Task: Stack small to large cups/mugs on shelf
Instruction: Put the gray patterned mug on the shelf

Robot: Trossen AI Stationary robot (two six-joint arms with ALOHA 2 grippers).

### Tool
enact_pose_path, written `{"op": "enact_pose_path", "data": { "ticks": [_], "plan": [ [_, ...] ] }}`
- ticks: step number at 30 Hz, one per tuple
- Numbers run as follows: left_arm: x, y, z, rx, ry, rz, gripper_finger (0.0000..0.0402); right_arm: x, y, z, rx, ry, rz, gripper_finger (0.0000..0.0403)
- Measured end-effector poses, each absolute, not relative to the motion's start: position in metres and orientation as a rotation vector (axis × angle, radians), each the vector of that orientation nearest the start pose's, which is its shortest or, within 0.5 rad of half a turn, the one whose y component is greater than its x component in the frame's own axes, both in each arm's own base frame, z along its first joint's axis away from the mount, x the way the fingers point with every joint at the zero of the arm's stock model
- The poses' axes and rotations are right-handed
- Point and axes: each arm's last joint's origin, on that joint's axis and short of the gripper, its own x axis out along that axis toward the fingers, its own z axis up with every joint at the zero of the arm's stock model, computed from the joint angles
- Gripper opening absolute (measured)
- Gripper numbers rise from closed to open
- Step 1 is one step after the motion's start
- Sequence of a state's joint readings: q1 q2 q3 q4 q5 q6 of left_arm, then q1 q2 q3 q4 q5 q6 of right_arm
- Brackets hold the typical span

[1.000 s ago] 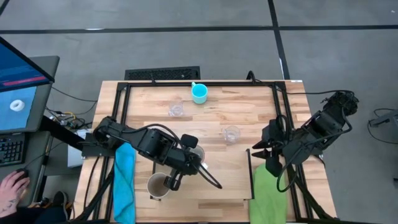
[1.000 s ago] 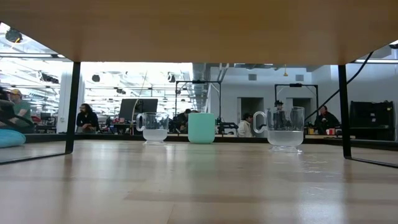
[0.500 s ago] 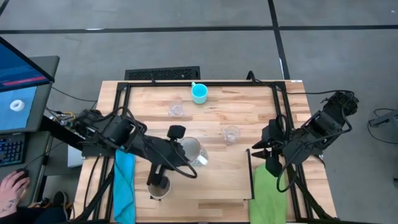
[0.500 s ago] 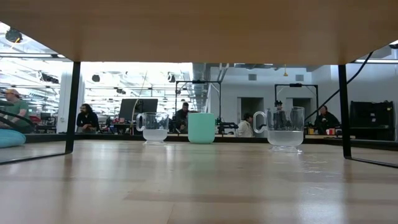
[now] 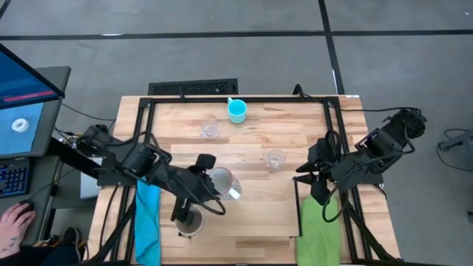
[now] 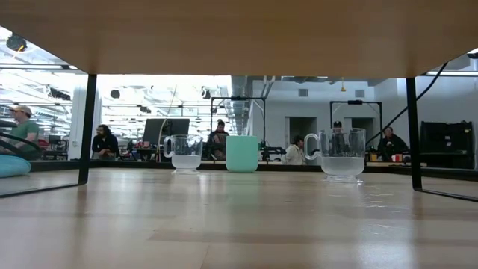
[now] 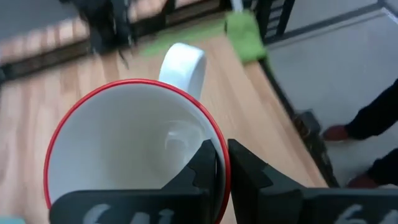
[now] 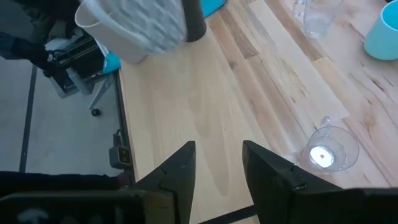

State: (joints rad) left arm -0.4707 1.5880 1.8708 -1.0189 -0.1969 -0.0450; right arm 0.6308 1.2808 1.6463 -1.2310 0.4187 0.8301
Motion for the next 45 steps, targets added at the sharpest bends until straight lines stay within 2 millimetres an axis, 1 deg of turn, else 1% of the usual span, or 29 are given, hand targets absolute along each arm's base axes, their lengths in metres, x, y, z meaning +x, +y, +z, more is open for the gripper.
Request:
{"op": "enact_pose_path", "data": {
  "ticks": [1,3,5,7,9,11,15,18,20,23,26,28,31,34,38,40,42,45],
  "plan": [
    [0.282,-0.137,0.419,0.190,0.705,-0.242,0.0009,0.179,0.116,0.429,0.356,0.762,-0.119,0.0153],
    [0.283,-0.137,0.409,0.166,0.658,-0.242,0.0011,0.179,0.116,0.429,0.360,0.759,-0.116,0.0153],
    [0.279,-0.134,0.409,0.146,0.604,-0.243,0.0011,0.180,0.116,0.429,0.366,0.753,-0.117,0.0153],
    [0.277,-0.131,0.410,0.134,0.590,-0.239,0.0009,0.181,0.116,0.430,0.376,0.749,-0.121,0.0153],
    [0.280,-0.130,0.404,0.136,0.630,-0.250,0.0008,0.182,0.115,0.430,0.380,0.746,-0.126,0.0153],
    [0.288,-0.127,0.396,0.133,0.674,-0.253,0.0009,0.182,0.114,0.430,0.383,0.745,-0.131,0.0153],
    [0.298,-0.124,0.392,0.131,0.709,-0.261,0.0010,0.183,0.114,0.430,0.386,0.741,-0.128,0.0153],
    [0.313,-0.126,0.376,0.157,0.786,-0.294,0.0010,0.183,0.114,0.430,0.385,0.741,-0.128,0.0153],
    [0.318,-0.125,0.368,0.174,0.849,-0.294,0.0010,0.183,0.114,0.430,0.385,0.741,-0.128,0.0153],
    [0.324,-0.127,0.370,0.193,0.866,-0.299,0.0010,0.183,0.114,0.430,0.385,0.741,-0.128,0.0153],
    [0.329,-0.128,0.363,0.223,0.942,-0.301,0.0010,0.183,0.114,0.430,0.382,0.742,-0.127,0.0153],
    [0.333,-0.130,0.365,0.235,0.931,-0.306,0.0011,0.183,0.114,0.430,0.378,0.743,-0.124,0.0153],
    [0.331,-0.127,0.369,0.241,0.941,-0.300,0.0011,0.183,0.114,0.430,0.364,0.745,-0.117,0.0153],
    [0.331,-0.127,0.363,0.238,0.990,-0.298,0.0011,0.183,0.114,0.430,0.364,0.746,-0.115,0.0153],
    [0.331,-0.126,0.366,0.230,0.974,-0.292,0.0011,0.182,0.114,0.430,0.363,0.748,-0.111,0.0153],
    [0.330,-0.126,0.364,0.236,0.997,-0.292,0.0011,0.182,0.114,0.430,0.363,0.748,-0.112,0.0153],
    [0.334,-0.126,0.359,0.238,1.014,-0.289,0.0012,0.182,0.114,0.430,0.363,0.748,-0.111,0.0153],
    [0.334,-0.127,0.357,0.236,1.025,-0.301,0.0012,0.182,0.114,0.430,0.363,0.748,-0.111,0.0153]
  ]
}}
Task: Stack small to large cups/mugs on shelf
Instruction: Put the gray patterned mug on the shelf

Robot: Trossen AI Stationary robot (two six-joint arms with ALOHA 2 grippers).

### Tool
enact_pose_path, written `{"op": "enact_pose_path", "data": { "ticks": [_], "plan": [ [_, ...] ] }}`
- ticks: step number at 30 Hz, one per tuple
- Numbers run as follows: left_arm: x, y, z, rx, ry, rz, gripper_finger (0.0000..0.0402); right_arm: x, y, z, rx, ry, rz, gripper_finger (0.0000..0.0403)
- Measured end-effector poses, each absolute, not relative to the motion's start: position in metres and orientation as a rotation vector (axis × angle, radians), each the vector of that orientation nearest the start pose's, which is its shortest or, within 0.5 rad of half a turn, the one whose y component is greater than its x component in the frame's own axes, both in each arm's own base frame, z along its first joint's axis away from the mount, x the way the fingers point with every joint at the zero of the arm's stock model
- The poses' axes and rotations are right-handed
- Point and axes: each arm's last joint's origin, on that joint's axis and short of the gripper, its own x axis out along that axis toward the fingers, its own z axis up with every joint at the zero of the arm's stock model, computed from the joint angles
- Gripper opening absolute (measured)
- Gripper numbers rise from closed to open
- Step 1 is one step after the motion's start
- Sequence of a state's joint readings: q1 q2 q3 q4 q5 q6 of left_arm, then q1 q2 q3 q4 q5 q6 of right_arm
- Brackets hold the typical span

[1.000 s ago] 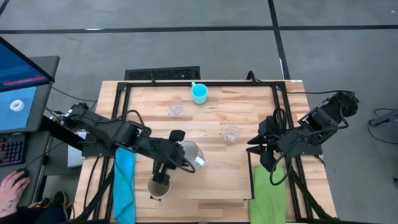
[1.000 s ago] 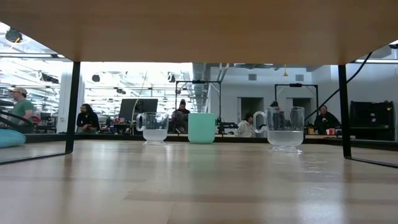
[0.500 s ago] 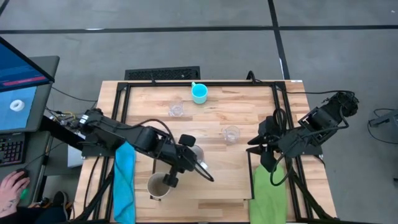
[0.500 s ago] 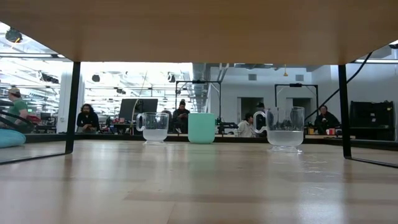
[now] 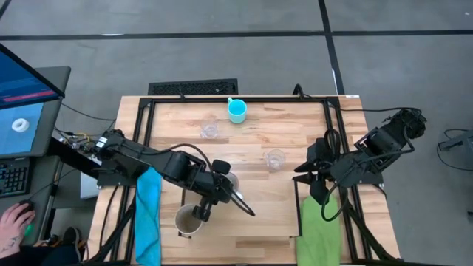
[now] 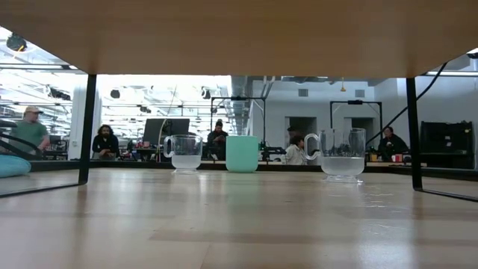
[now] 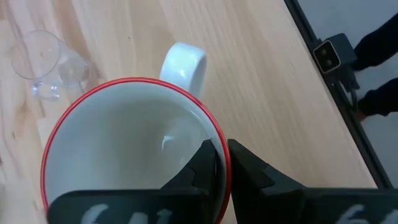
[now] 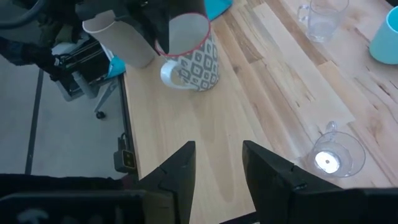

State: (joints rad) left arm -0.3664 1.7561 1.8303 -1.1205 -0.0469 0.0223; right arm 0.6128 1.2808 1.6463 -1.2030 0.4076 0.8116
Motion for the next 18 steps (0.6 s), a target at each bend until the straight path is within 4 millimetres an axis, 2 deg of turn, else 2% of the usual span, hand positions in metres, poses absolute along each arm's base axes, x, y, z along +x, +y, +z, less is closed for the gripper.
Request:
{"op": "enact_pose_path", "data": {
  "ticks": [6,9,18],
  "plan": [
    [0.3355,-0.1273,0.3567,0.234,1.020,-0.303,0.0014,0.1828,0.1149,0.4303,0.371,0.750,-0.099,0.0153],
    [0.3354,-0.1274,0.3563,0.232,1.022,-0.307,0.0028,0.1828,0.1149,0.4303,0.372,0.750,-0.099,0.0153],
    [0.3355,-0.1266,0.3582,0.222,1.027,-0.271,0.0119,0.1828,0.1149,0.4303,0.372,0.750,-0.098,0.0153]
  ]
}}
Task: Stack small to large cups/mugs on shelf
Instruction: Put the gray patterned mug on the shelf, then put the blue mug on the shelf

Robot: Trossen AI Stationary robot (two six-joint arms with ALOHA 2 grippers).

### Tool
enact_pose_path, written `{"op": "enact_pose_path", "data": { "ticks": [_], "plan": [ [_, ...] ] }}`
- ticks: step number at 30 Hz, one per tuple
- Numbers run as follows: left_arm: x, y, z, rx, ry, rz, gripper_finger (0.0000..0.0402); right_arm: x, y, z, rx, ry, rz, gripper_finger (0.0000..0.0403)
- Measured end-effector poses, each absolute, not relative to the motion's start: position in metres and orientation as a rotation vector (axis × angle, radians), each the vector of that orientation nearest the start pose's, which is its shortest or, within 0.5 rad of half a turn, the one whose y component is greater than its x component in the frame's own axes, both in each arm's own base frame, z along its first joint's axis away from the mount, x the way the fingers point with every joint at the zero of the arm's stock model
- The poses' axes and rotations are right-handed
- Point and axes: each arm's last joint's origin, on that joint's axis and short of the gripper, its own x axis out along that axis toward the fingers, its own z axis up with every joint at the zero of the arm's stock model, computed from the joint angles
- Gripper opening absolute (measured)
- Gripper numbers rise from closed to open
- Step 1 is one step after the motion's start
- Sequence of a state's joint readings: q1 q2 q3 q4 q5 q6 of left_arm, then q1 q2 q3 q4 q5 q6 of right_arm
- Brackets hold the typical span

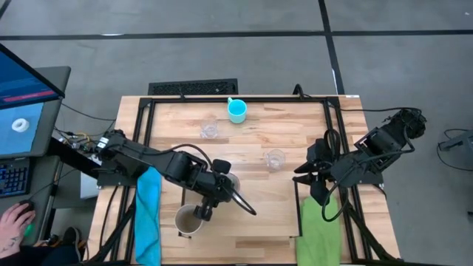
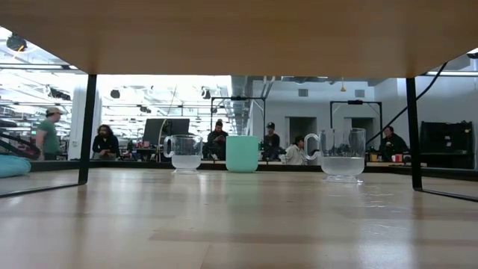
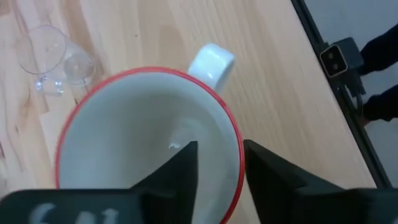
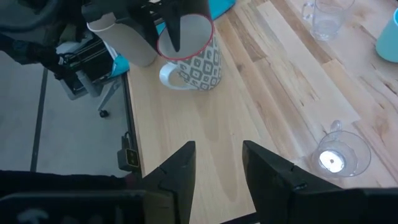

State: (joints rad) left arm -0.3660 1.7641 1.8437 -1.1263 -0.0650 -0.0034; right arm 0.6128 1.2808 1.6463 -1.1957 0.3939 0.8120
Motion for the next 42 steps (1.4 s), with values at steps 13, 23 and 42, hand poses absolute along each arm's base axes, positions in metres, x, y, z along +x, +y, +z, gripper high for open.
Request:
{"op": "enact_pose_path", "data": {
  "ticks": [13,23,42],
  "plan": [
    [0.329,-0.123,0.425,0.155,0.802,-0.241,0.0180,0.183,0.115,0.430,0.370,0.747,-0.102,0.0153],
    [0.295,-0.103,0.497,0.195,0.585,-0.024,0.0181,0.223,0.063,0.426,0.223,0.679,-0.358,0.0154],
    [0.215,-0.068,0.529,0.189,0.545,0.120,0.0181,0.379,-0.105,0.302,-0.058,0.940,-0.377,0.0242]
  ]
}}
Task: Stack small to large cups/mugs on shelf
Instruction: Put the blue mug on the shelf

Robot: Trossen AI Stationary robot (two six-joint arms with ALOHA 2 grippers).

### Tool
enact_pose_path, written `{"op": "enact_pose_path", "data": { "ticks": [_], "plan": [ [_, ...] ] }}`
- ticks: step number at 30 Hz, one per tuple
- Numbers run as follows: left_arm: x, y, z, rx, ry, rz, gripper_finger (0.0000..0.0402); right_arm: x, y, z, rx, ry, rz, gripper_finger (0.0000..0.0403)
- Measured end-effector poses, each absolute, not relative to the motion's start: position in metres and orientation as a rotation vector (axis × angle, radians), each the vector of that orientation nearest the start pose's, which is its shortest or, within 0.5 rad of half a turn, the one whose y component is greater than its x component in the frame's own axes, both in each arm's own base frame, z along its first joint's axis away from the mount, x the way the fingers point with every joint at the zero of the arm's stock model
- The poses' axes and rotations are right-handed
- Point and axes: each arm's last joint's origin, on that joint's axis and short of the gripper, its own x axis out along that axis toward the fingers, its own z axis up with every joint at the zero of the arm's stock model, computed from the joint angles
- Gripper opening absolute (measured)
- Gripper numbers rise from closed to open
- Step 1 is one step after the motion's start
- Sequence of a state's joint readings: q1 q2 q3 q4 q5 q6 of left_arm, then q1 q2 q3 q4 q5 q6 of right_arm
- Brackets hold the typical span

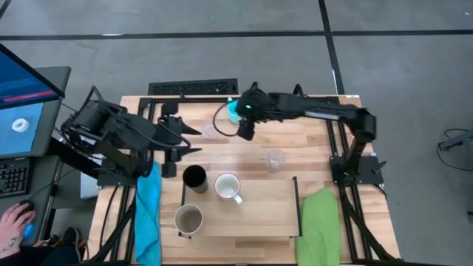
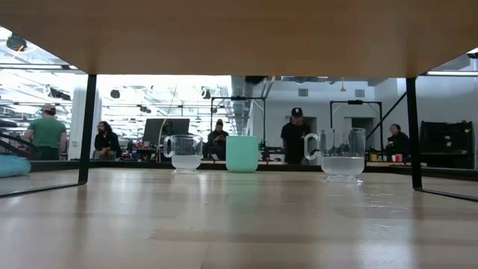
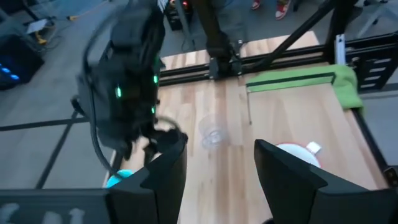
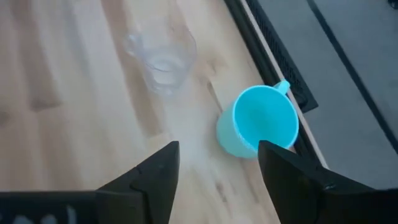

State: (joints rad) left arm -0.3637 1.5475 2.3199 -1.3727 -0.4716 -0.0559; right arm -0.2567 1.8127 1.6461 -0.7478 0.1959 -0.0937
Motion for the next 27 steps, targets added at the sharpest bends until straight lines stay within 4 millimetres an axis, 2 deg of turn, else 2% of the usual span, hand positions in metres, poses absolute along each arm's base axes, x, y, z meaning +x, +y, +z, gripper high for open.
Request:
{"op": "enact_pose_path", "data": {
  "ticks": [6,16,23,27],
  "plan": [
    [0.197,-0.060,0.530,0.218,0.575,0.170,0.0181,0.401,-0.139,0.257,-0.083,0.988,-0.349,0.0242],
    [0.171,-0.048,0.533,0.218,0.590,0.252,0.0181,0.418,-0.166,0.198,-0.109,1.085,-0.346,0.0242],
    [0.161,-0.043,0.537,0.210,0.565,0.275,0.0181,0.425,-0.177,0.180,-0.090,1.145,-0.350,0.0234],
    [0.158,-0.042,0.537,0.214,0.561,0.290,0.0181,0.425,-0.174,0.178,-0.090,1.168,-0.340,0.0185]
  ]
}}
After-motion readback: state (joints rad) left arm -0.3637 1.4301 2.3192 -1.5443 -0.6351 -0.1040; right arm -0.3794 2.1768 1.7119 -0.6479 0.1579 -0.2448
